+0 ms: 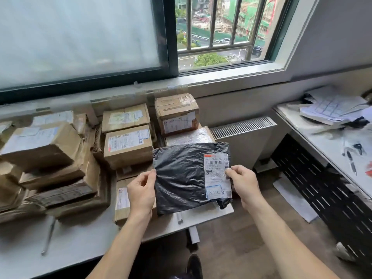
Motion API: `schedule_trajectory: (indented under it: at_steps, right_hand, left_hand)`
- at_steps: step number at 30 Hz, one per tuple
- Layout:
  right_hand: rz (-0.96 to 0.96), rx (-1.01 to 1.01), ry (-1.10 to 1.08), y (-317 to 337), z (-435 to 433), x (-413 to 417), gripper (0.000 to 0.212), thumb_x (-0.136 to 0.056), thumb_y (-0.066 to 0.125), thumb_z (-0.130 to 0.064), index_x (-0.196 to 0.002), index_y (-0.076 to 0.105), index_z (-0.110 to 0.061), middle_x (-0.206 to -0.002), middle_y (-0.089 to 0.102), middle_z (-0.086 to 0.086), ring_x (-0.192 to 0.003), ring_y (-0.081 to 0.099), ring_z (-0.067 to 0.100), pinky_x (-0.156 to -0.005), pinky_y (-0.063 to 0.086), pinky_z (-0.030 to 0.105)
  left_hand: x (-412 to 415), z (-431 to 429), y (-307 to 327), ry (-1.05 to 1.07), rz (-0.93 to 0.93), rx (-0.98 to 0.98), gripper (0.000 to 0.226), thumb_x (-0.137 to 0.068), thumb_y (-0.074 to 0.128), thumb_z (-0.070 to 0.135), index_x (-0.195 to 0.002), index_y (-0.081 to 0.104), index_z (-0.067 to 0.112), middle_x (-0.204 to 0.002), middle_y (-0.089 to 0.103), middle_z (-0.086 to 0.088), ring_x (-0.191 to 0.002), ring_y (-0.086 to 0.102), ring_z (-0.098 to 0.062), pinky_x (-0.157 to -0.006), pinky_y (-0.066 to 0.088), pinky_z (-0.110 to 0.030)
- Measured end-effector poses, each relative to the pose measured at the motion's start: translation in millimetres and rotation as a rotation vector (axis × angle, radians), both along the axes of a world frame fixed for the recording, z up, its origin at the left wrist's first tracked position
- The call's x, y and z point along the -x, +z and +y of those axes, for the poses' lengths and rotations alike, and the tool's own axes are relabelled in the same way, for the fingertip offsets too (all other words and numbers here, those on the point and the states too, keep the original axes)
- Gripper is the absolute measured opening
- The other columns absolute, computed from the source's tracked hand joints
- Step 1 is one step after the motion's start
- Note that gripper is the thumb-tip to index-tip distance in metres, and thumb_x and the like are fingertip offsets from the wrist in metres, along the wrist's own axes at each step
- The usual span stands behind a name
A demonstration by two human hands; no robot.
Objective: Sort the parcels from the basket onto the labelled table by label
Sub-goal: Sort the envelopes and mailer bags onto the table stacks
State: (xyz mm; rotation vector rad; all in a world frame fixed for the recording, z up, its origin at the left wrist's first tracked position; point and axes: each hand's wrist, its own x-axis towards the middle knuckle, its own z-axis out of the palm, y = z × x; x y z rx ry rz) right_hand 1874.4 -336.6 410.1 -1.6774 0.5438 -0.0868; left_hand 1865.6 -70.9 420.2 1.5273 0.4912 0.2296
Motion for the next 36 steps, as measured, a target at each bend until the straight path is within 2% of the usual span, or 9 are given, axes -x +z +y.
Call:
schedule_trajectory:
  at_steps: [5,7,11,16,20,22,27,31,36]
  right_hand:
    - [0.077,0.021,0.047,-4.8,-16.5,-49.7,0.018,-0.098,0.067,-0.010,-0.080,0.071,-0.007,-0.075,0.070,0.000,-0.074,0.060,0.015,-0.071,0.050,0.034]
    - [0.087,0.033,0.057,-6.4,-17.8,-70.8,0.019,-0.098,0.067,-0.009,-0.079,0.070,-0.008,-0.076,0.070,0.001,-0.073,0.059,0.016,-0.071,0.049,0.034]
    - [0.138,0.046,0.099,-16.8,-17.3,-102.2,0.019,-0.098,0.066,-0.010,-0.080,0.072,-0.009,-0.078,0.074,0.001,-0.076,0.063,0.016,-0.079,0.053,0.040]
    - [0.188,0.070,0.151,-28.2,-18.0,-138.6,0.017,-0.099,0.065,-0.012,-0.084,0.073,-0.009,-0.082,0.076,0.001,-0.077,0.066,0.015,-0.085,0.058,0.044]
    - [0.225,0.065,0.204,-38.4,-25.5,-168.6,0.017,-0.099,0.065,-0.013,-0.084,0.073,-0.011,-0.087,0.077,0.005,-0.082,0.069,0.019,-0.091,0.059,0.051]
    - [0.231,0.069,0.228,-41.8,-29.8,-182.4,0.017,-0.099,0.065,-0.013,-0.085,0.073,-0.011,-0.088,0.077,0.005,-0.083,0.069,0.019,-0.091,0.059,0.051]
    - [0.265,0.073,0.280,-50.3,-41.9,-211.5,0.015,-0.098,0.065,-0.017,-0.086,0.075,-0.014,-0.090,0.078,0.004,-0.098,0.074,0.029,-0.092,0.059,0.054]
    - [0.299,0.056,0.306,-58.4,-47.8,-225.8,0.014,-0.099,0.065,-0.018,-0.089,0.075,-0.014,-0.092,0.078,0.003,-0.098,0.074,0.028,-0.092,0.059,0.053]
    - [0.322,0.049,0.327,-65.0,-49.0,-231.6,0.014,-0.098,0.066,-0.020,-0.088,0.075,-0.015,-0.091,0.078,0.003,-0.096,0.074,0.027,-0.083,0.059,0.045]
  left_hand:
    - [-44.2,-8.9,-12.4,-0.001,0.047,0.012,0.021,-0.099,0.068,0.023,-0.081,0.078,0.020,-0.079,0.077,0.009,-0.080,0.067,-0.004,-0.078,0.052,-0.024]
    - [-62.3,-10.7,-17.7,-0.005,0.066,0.016,0.021,-0.100,0.067,0.023,-0.083,0.078,0.019,-0.080,0.077,0.010,-0.077,0.066,0.000,-0.076,0.050,-0.023]
    - [-85.4,-13.7,-27.1,0.029,0.095,0.056,0.016,-0.101,0.066,0.019,-0.094,0.076,0.010,-0.090,0.076,-0.002,-0.088,0.068,-0.016,-0.081,0.054,-0.029]
    - [-111.1,-18.7,-40.0,0.059,0.123,0.011,0.012,-0.102,0.064,0.014,-0.111,0.071,0.016,-0.104,0.075,-0.007,-0.099,0.071,-0.019,-0.096,0.058,-0.038]
    - [-124.7,-31.8,-44.5,0.096,0.154,-0.040,0.025,-0.104,0.059,0.012,-0.128,0.066,0.015,-0.106,0.070,-0.004,-0.085,0.063,-0.001,-0.080,0.052,-0.010]
    - [-130.9,-38.7,-48.7,0.076,0.181,-0.074,0.034,-0.105,0.057,0.014,-0.138,0.062,0.015,-0.109,0.070,-0.001,-0.090,0.064,0.000,-0.076,0.050,-0.007]
    - [-147.8,-55.7,-53.8,-0.003,0.287,-0.114,0.048,-0.106,0.054,0.022,-0.154,0.046,0.025,-0.142,0.060,0.005,-0.128,0.054,-0.008,-0.115,0.043,-0.035]
    - [-158.5,-62.5,-61.2,0.002,0.357,-0.185,0.052,-0.102,0.056,0.033,-0.152,0.045,0.037,-0.137,0.064,0.007,-0.126,0.059,-0.015,-0.112,0.047,-0.048]
    - [-165.5,-66.4,-61.7,0.014,0.414,-0.293,0.059,-0.101,0.056,0.020,-0.155,0.041,0.037,-0.139,0.064,-0.003,-0.127,0.061,-0.024,-0.110,0.048,-0.049]
